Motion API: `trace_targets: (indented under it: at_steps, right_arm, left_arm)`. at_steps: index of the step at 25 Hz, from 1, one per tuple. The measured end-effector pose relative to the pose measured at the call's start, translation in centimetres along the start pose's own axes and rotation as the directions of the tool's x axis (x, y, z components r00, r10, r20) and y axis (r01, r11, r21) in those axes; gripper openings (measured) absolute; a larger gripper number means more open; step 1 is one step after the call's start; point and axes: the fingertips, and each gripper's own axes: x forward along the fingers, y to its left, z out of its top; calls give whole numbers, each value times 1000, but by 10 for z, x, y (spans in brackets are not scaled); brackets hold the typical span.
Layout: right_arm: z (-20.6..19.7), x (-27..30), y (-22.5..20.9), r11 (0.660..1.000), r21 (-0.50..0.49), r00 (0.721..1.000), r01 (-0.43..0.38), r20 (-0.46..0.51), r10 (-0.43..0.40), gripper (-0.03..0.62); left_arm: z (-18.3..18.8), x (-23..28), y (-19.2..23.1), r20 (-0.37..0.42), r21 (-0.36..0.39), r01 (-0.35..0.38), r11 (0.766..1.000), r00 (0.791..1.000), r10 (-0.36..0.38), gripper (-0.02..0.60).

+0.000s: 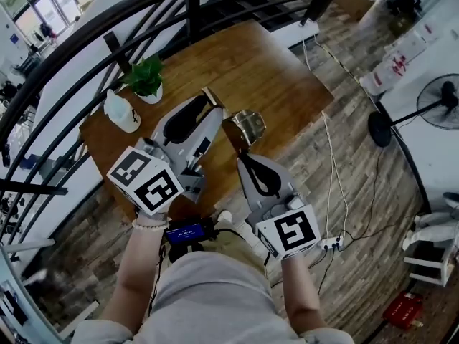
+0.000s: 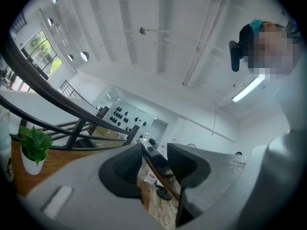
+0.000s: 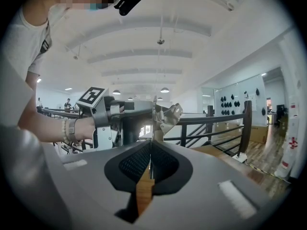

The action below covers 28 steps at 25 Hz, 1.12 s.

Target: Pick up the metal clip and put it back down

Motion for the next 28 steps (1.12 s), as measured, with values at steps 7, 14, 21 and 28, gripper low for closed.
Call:
trace_targets:
  at_steps: [7,14,21,28]
  right_arm:
    - [-1,-1,1,1000,-2,1000,18,-1,-18,29]
    - [-2,-9,-1,1000,4,1000,30,-7,-30,29]
    - [-11,-9,-6,999,12,999,30,-17,-29,29]
    - [-20,-6,-13,1000,21,999,16,-38,-15,29]
  left_arm:
    - [0,0,-1,-3,1,20,1000,1000,-20,160]
    - [-5,3,-9,-16,-2,34,999,999,-34,160]
    - [-14,7,-6,-26,-8,31,999,999,-31,160]
    - [-25,13,1,-47,-21,12,1000,999,-13,160]
